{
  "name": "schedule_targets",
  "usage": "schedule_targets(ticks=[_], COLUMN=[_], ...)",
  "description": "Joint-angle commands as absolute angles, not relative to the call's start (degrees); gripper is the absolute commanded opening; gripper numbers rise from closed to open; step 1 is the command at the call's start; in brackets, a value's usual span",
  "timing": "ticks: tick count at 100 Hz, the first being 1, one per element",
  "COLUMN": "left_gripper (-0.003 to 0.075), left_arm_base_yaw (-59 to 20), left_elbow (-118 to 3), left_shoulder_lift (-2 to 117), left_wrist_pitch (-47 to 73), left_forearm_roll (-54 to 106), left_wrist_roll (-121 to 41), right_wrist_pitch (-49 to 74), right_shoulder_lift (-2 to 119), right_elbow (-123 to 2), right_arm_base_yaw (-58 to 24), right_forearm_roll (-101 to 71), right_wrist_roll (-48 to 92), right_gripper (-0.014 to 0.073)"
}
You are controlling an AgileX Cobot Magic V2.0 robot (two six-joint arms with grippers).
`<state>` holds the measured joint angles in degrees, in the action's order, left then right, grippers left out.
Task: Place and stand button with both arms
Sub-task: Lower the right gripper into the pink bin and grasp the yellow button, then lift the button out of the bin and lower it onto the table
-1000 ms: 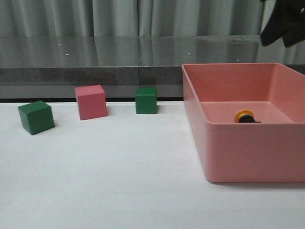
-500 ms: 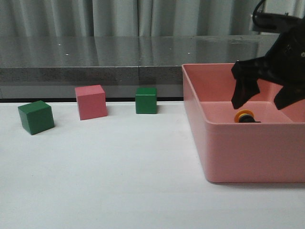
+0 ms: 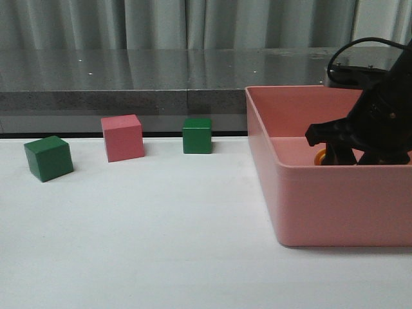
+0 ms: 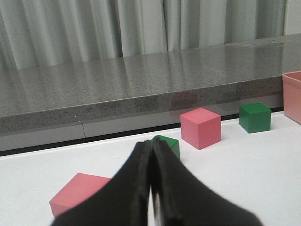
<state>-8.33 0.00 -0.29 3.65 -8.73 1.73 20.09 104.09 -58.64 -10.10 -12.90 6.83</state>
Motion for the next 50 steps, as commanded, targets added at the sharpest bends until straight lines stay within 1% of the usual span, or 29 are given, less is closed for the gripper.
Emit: schedule_targets(ticks=[1, 11, 21, 36, 50], left_gripper=[-0.0020, -0.0020, -0.0020, -0.0020, -0.0020], left_arm_base_yaw=[-8.10, -8.10, -8.10, -8.10, -8.10], left_elbow=[2.61, 2.61, 2.61, 2.61, 2.61], left_shoulder_lift=[-2.05, -2.05, -2.05, -2.05, -2.05], left_wrist_pitch=[-0.80, -0.80, -0.80, -0.80, -0.80], left_forearm_roll=[-8.46, -8.46, -8.46, -8.46, -8.46], left_wrist_roll=[1.93, 1.93, 1.93, 1.93, 1.93], right_wrist_pitch=[21.39, 26.70, 31.07, 34.82, 38.56], right_shoulder_lift=[100.14, 97.57, 95.66, 96.24, 100.72], right_elbow=[-62.48, -67.41, -73.21, -81.93, -88.00], right_arm_base_yaw=[-10.42, -11.81, -15.17, -23.58, -30.82], right_forearm_roll=[-13.03, -13.03, -13.03, -13.03, -13.21], right_wrist_roll=[7.35, 8.36, 12.96, 27.30, 43.10], right_gripper=[0.0052, 0.0055, 0.0055, 0.0055, 0.0055])
